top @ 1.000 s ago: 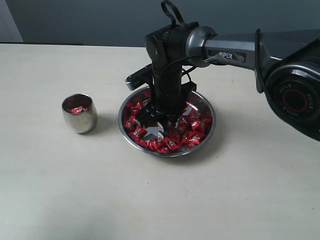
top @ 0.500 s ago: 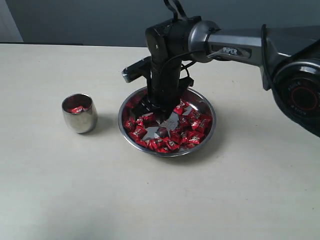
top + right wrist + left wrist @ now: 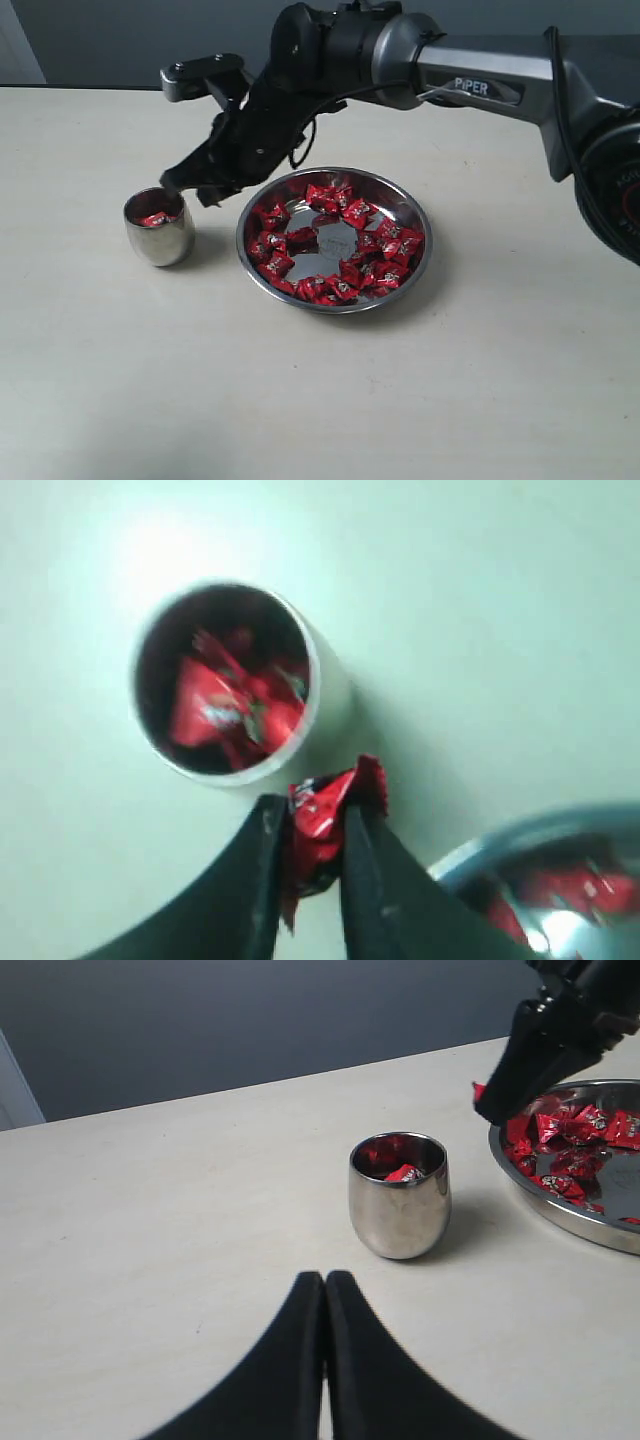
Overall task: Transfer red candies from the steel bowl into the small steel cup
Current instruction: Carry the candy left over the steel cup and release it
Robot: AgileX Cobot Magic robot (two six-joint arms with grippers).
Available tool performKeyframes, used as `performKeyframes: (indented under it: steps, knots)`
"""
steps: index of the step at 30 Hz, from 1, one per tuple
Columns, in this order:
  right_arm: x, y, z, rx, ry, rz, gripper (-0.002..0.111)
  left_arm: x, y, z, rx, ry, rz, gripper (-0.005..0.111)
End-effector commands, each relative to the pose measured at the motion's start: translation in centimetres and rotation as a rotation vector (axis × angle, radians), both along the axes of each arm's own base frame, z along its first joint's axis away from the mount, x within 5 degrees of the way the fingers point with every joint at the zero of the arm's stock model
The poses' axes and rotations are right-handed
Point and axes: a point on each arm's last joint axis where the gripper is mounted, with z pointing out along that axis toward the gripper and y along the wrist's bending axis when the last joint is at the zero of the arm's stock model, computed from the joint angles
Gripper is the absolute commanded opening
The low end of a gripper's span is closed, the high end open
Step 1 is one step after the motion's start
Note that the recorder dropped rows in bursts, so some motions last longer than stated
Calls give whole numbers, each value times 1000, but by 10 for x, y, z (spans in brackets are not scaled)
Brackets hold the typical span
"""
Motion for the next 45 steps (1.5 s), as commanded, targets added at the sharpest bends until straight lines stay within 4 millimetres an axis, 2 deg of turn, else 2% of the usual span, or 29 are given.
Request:
performKeyframes:
  steps: [1, 5, 13, 18, 20, 29, 36, 41, 45]
  knots:
    - [-3, 21, 7, 126, -104, -19, 1, 0, 0, 1, -8, -14, -3, 0]
    - [-4, 29, -3, 151, -92, -15, 1, 0, 0, 1, -8, -14, -3, 0]
    - [-5, 31, -12, 155, -76, -5, 1, 0, 0, 1, -8, -14, -3, 0]
    - [-5, 32, -13, 146, -97, 19, 19, 0, 0, 1, -8, -14, -3, 0]
    - [-5, 32, -13, 147, -96, 18, 22, 0, 0, 1, -8, -14, -3, 0]
    - [-6, 32, -13, 150, -96, 38, 23, 0, 0, 1, -8, -14, -3, 0]
    - [-5, 32, -13, 153, -103, 33, 45, 0, 0, 1, -8, -14, -3, 0]
    - [-5, 32, -12, 152, -106, 35, 45, 0, 0, 1, -8, -14, -3, 0]
    - [0, 20, -1, 104, -121, 42, 45, 0, 0, 1, -8, -14, -3, 0]
